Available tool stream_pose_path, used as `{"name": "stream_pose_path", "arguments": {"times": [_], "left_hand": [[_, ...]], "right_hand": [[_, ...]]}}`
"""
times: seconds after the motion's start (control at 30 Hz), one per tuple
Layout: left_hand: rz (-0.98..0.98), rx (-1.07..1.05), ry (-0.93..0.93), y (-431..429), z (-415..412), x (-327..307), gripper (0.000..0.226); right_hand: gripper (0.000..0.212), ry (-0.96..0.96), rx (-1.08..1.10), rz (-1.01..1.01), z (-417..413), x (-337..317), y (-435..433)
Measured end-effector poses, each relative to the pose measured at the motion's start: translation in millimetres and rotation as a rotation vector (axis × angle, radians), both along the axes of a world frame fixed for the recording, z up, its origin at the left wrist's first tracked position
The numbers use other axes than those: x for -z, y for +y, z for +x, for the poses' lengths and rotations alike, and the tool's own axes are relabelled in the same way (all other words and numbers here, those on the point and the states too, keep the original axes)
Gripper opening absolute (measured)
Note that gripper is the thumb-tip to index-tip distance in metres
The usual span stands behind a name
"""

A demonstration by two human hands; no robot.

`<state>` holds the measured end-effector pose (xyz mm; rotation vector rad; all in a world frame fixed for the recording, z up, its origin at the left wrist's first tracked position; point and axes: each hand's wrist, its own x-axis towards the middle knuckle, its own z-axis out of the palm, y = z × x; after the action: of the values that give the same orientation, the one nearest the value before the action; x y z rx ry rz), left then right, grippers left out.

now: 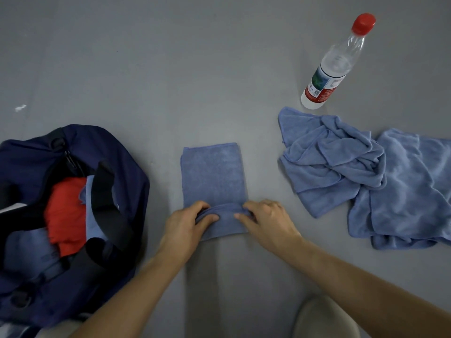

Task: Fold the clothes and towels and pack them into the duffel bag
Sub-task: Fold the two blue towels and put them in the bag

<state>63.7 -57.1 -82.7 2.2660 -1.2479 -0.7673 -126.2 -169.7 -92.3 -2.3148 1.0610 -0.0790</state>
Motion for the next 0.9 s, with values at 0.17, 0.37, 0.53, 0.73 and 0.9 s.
{"name": "stream_pose_path", "arguments": {"times": [0.17, 0.37, 0.53, 0.73, 0.9], "left_hand": [[0.044, 0.069, -0.252, -10.3, 5.8, 3.3, 0.031], [-0.368, 0.269, -0.596, 7.9, -3.8, 5.5, 0.024], [-0.210, 0.469, -0.476, 34.5, -3.4, 38.5, 0.062], [-0.159, 0.368, -0.447, 19.4, 19.6, 32.5, 0.055], [-0.140, 0.332, -0.359, 10.6, 22.1, 16.0, 0.046]], "right_hand": [[0.015, -0.011, -0.025, -0.234, 3.8, -2.9, -11.2], [0.062, 0.085, -0.483, -0.420, -9.2, 17.9, 8.5], [0.059, 0.113, -0.411, -0.377, -4.8, 27.0, 3.9], [0.048, -0.063, -0.235, -0.238, 8.2, 10.5, -0.8], [0.041, -0.111, -0.071, -0.033, 13.2, -9.2, -7.2]]}}
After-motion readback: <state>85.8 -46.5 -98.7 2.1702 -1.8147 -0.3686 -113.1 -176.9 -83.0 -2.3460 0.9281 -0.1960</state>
